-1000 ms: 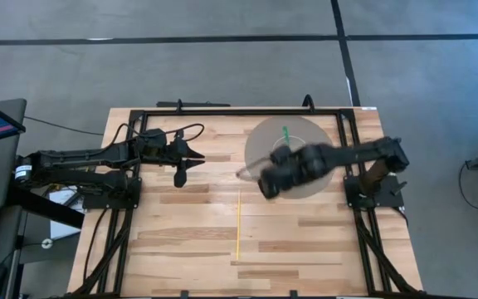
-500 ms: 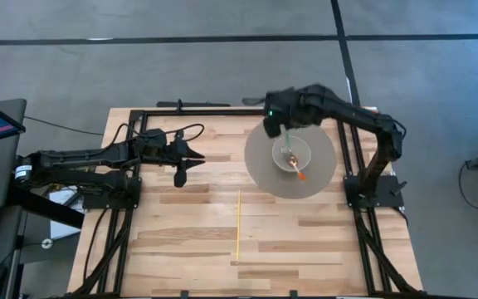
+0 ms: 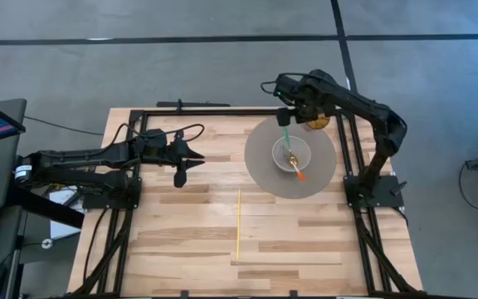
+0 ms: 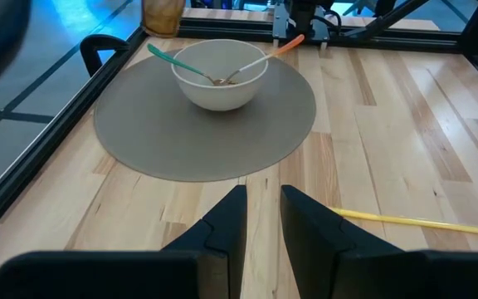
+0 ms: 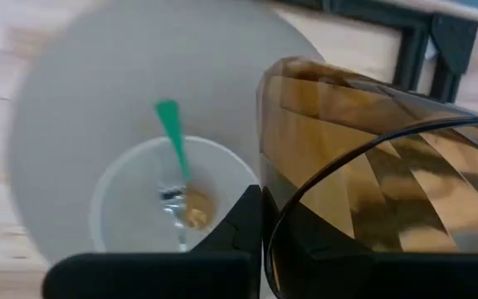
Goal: Pick & Place Utensil
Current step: Put the brown cup on the gray mat to the top right of the gray bowl
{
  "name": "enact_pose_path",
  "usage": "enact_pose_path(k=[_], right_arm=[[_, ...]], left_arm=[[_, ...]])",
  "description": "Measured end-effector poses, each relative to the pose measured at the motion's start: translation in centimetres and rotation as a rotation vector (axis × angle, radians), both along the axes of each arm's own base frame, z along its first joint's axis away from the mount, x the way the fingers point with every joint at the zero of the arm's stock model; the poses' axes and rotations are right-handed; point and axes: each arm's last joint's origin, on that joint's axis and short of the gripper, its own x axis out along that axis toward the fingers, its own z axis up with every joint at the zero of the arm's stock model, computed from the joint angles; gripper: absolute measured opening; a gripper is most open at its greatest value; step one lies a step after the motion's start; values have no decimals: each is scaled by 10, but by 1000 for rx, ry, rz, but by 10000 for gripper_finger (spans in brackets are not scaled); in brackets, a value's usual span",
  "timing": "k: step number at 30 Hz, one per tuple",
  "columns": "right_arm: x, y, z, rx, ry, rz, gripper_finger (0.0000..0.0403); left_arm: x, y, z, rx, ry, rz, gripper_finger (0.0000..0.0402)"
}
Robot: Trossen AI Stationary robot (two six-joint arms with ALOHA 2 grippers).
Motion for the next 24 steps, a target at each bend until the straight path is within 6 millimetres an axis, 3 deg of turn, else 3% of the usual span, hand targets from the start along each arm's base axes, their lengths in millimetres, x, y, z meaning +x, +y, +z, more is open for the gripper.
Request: enact_pose_path(k=[6,13,24], right_arm=[[-10,-9,-26,85,57,-45,4],[-15,-19,-43,126,31,-47,10],[-12,-30,-51,77,-29,-22,27]], left_arm=[[0,0,0,0,0,0,76],[0,0,0,0,0,0,76],[0,0,0,0,0,0,76]])
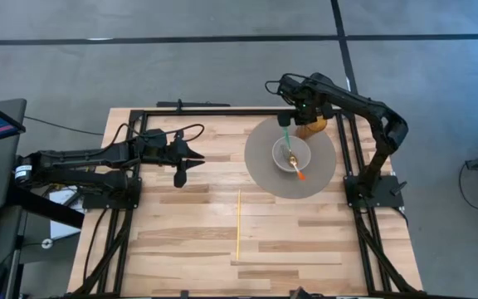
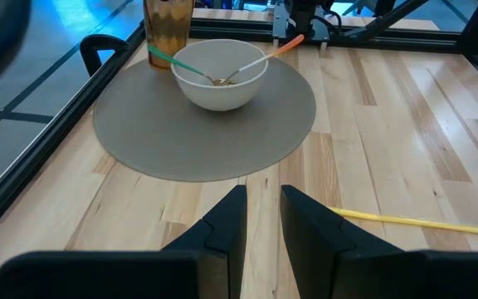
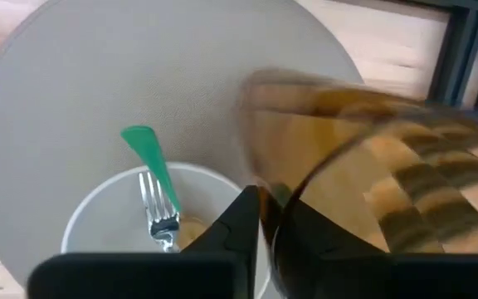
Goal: Pick & Place Utensil
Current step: Put the brown cup on the gray mat to the top right of the gray bowl, then put the yellow straw into the brown cup on the gray mat
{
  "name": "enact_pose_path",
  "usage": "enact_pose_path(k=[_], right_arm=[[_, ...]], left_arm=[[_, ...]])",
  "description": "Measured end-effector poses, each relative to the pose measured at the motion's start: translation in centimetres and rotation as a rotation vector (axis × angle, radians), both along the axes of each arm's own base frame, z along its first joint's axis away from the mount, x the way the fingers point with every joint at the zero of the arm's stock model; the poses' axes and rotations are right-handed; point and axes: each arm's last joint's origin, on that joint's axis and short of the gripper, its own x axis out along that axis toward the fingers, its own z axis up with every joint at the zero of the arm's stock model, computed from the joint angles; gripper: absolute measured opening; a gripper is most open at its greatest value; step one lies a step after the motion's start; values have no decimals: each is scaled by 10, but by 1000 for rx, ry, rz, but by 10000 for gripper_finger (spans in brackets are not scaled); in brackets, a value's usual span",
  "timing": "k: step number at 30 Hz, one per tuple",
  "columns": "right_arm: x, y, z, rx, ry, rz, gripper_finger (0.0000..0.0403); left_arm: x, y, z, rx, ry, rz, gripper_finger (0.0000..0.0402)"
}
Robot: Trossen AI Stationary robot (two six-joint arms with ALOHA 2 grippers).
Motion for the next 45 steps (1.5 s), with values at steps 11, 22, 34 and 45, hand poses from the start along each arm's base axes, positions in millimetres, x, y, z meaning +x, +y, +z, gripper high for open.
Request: enact_pose_path(k=[11,22,34,45], right_arm=[[-1,-1,0,-27,26,0,77],[6,8,0,4,18,83,104],[5,15,9,32,52,126,110],[12,30,76,-36,-104,129,110]], left_arm=[[0,0,0,0,0,0,76],[0,0,0,0,0,0,76],[0,0,0,0,0,0,76],[0,0,-2,-59,-7,14,76]])
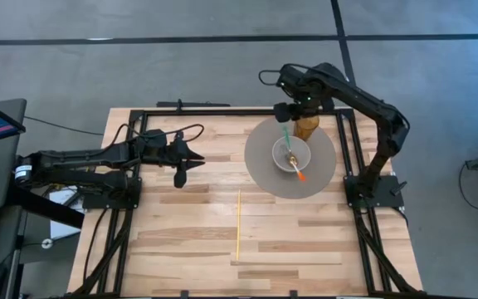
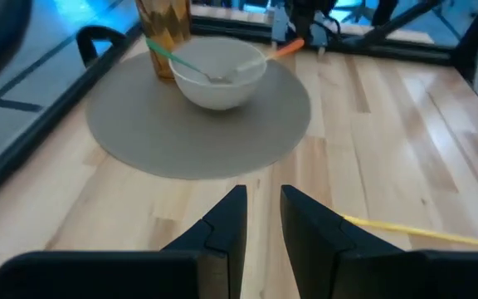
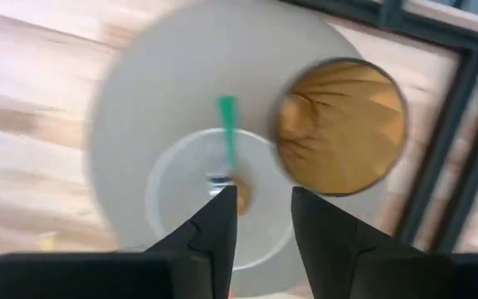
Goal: Pick & Place Utensil
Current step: Put the yellow straw into the brown cup on the gray mat
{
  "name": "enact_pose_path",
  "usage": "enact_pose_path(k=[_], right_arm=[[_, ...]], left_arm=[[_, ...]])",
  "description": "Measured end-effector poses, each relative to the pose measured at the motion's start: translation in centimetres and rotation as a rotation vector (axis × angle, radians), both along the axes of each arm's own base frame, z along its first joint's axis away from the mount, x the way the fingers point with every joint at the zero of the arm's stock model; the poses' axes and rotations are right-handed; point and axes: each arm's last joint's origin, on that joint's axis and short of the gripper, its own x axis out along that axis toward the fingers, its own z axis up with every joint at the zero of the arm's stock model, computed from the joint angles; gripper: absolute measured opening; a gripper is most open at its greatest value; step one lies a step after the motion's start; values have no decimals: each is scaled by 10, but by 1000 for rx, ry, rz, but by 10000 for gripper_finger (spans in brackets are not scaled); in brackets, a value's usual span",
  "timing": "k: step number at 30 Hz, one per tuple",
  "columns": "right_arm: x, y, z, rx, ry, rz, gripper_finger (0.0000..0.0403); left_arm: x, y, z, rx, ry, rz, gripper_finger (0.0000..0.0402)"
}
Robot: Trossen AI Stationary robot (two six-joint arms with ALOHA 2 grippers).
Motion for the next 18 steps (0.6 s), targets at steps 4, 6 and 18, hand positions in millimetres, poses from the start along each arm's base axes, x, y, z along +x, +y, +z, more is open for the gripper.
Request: enact_pose_path(k=[4,6,18], right_arm=[[10,17,22,-38,-90,38,110],[17,31,32,-53,-131,70,109],[50,144,43,-289,-128,406,109]], left_arm=[[-4,-3,-17,-44,43,-59,76],[-6,-5,-26,-78,55,-118,76],[-9,-37,-69,-355,-43,-122,76]])
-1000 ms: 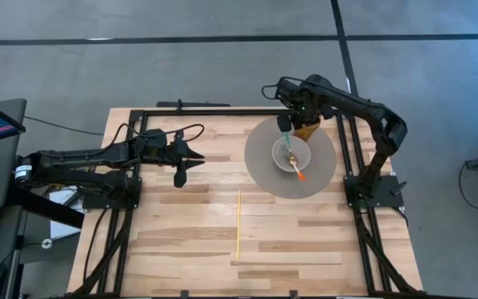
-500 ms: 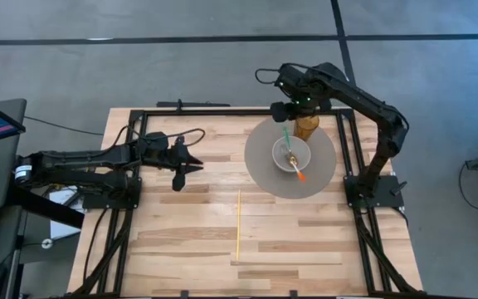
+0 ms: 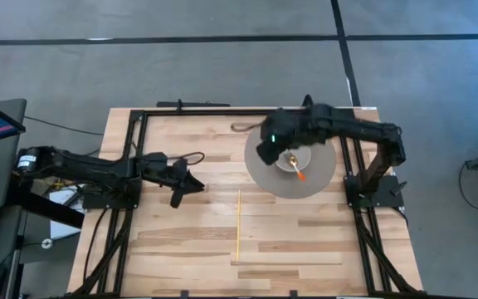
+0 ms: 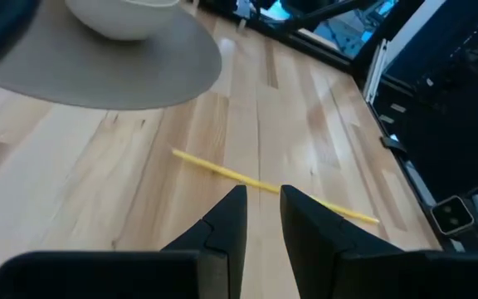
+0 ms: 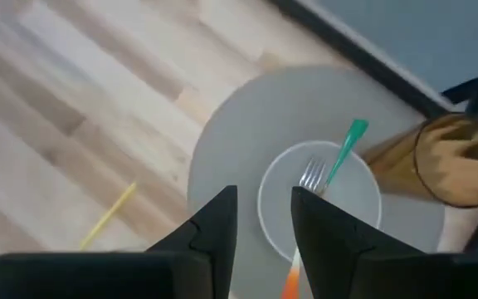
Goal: Pick & Place Utensil
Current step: Put the yellow straw into the brown cup on the gray mat
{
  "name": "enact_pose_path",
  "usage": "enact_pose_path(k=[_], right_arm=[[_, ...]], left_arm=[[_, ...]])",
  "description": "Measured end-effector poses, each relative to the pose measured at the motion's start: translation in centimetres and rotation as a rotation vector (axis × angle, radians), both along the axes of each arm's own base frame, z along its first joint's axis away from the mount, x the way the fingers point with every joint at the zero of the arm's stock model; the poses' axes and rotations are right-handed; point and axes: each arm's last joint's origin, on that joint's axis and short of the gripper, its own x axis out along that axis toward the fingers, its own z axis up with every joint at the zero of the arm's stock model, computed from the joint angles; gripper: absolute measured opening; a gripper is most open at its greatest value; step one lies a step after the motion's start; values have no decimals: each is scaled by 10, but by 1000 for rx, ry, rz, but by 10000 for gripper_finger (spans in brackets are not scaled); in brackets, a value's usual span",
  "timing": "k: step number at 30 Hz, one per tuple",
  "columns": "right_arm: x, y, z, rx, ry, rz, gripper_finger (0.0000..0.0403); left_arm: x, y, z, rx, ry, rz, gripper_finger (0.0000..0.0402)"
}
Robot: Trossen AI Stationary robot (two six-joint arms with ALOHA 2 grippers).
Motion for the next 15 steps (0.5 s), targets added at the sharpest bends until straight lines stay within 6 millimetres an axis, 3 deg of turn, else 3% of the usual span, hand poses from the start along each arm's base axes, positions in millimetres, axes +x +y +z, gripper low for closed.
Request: enact_pose_path(k=[6,11,15], right_arm=[[14,60,-8,-64,-201,-78,109],[34,107,-52,-27,-313,31,109],[49,126,-91,61,-473,4,109]], left_arm=[[6,-10,-10,2,47,-19,76],[6,-9,-11,3,50,-16,76],[5,-9,-7,19,24,-22,76]])
